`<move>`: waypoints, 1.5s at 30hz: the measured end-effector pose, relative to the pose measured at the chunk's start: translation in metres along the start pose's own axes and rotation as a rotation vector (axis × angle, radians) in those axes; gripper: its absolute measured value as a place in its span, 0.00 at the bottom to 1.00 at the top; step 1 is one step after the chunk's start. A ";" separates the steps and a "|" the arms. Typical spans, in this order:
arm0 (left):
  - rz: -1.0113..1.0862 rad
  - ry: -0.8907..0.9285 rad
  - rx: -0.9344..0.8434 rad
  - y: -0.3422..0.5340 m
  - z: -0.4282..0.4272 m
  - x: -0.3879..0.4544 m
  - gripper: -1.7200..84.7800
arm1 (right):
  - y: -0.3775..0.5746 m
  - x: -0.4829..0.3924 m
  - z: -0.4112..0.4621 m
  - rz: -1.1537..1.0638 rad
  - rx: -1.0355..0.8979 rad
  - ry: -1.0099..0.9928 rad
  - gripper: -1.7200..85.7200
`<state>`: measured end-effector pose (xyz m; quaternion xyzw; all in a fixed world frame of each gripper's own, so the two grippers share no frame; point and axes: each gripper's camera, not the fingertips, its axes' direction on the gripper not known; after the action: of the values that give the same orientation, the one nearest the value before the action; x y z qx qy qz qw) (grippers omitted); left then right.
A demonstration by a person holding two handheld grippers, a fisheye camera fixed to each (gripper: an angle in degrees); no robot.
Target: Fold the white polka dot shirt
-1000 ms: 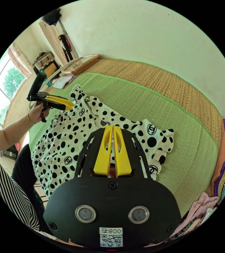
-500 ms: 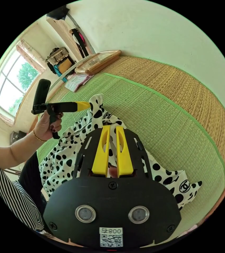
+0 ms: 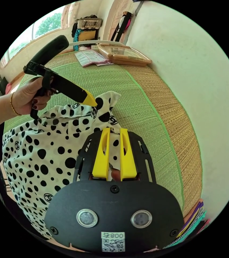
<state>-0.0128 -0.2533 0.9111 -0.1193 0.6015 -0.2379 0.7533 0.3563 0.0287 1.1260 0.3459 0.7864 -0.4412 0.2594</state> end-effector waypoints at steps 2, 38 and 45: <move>0.002 0.010 -0.002 0.002 -0.007 0.003 0.11 | -0.005 -0.006 0.005 -0.038 -0.011 -0.005 0.08; 0.194 -0.240 -0.260 0.132 -0.030 0.100 0.07 | 0.053 0.111 -0.027 0.414 0.177 -0.325 0.09; 0.226 -0.254 -0.231 0.149 -0.029 0.125 0.08 | 0.016 0.057 -0.003 0.337 0.088 -0.250 0.13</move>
<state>0.0116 -0.1848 0.7286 -0.1657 0.5347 -0.0642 0.8262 0.3327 0.0555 1.0780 0.4259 0.6593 -0.4649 0.4097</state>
